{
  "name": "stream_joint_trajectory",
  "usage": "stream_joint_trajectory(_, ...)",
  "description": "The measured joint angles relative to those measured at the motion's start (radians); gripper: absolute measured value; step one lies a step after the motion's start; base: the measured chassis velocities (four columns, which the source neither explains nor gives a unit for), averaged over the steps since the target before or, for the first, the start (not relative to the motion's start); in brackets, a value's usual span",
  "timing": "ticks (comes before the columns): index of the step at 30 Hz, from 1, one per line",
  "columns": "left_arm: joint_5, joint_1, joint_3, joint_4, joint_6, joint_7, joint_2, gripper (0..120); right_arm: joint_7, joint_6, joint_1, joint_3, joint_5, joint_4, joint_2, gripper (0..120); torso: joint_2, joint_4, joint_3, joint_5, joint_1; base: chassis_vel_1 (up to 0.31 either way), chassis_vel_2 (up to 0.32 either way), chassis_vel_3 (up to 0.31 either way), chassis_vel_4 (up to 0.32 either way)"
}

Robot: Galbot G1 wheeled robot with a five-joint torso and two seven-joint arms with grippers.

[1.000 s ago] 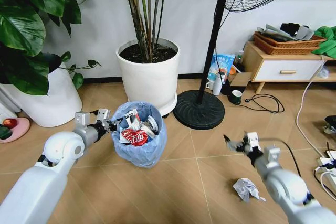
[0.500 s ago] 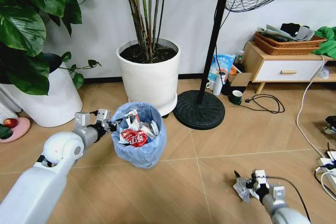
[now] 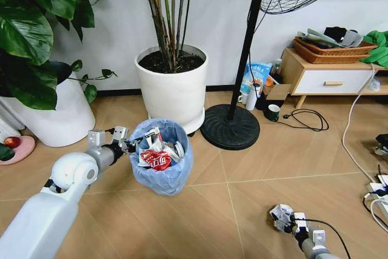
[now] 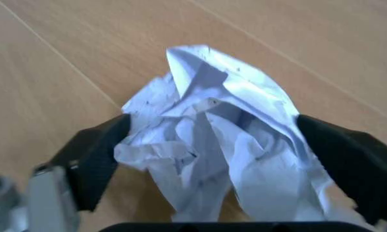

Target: Pick up the trash bin and place the garbage on the floor into it.

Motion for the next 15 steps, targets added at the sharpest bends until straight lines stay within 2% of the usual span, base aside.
stream_joint_trajectory(1,0.000,0.000,0.000,0.000,0.000,0.000,0.000,0,0.000,0.000,0.000,0.000,0.000,0.000,0.000,91,0.000,0.0000,0.000,0.0000,0.000,0.000,0.000,0.000,0.000)
stream_joint_trajectory(4,0.000,-0.001,0.000,0.002,0.000,0.000,0.000,0,-0.001,0.001,0.019,-0.005,0.006,-0.025,0.013,77,0.000,0.0000,0.000,0.0006,0.000,0.000,0.000,0.000,0.000)
stream_joint_trajectory(5,0.000,-0.001,0.000,0.002,0.000,0.000,0.000,0,-0.001,0.001,0.019,-0.005,0.006,-0.025,0.013,77,0.000,0.0000,0.000,0.0006,0.000,0.000,0.000,0.000,0.000)
stream_joint_trajectory(7,0.000,-0.001,0.000,0.005,0.000,0.000,0.000,0,-0.001,-0.001,0.028,-0.007,0.009,-0.032,0.016,67,0.000,0.0000,0.000,0.0002,0.000,0.000,0.000,0.000,0.000)
stream_joint_trajectory(8,0.000,-0.001,0.000,0.005,0.000,0.000,0.000,0,-0.001,-0.001,0.028,-0.007,0.009,-0.032,0.016,67,0.000,0.0000,0.000,0.0002,0.000,0.000,0.000,0.000,0.000)
stream_joint_trajectory(10,0.000,-0.002,0.000,0.006,0.000,0.000,0.000,0,-0.001,-0.005,0.039,-0.009,0.015,-0.041,0.018,55,0.000,0.0000,0.000,0.0004,0.000,0.000,0.000,0.000,0.000)
stream_joint_trajectory(11,0.000,-0.002,0.000,0.006,0.000,0.000,0.000,0,-0.001,-0.005,0.039,-0.009,0.015,-0.041,0.018,55,0.000,0.0000,0.000,0.0004,0.000,0.000,0.000,0.000,0.000)
stream_joint_trajectory(15,-0.001,-0.004,-0.002,0.006,0.000,0.000,0.001,0,0.002,-0.010,0.046,-0.011,0.021,-0.044,0.020,39,0.000,0.0000,0.000,0.0005,0.000,0.000,0.000,0.000,0.000)
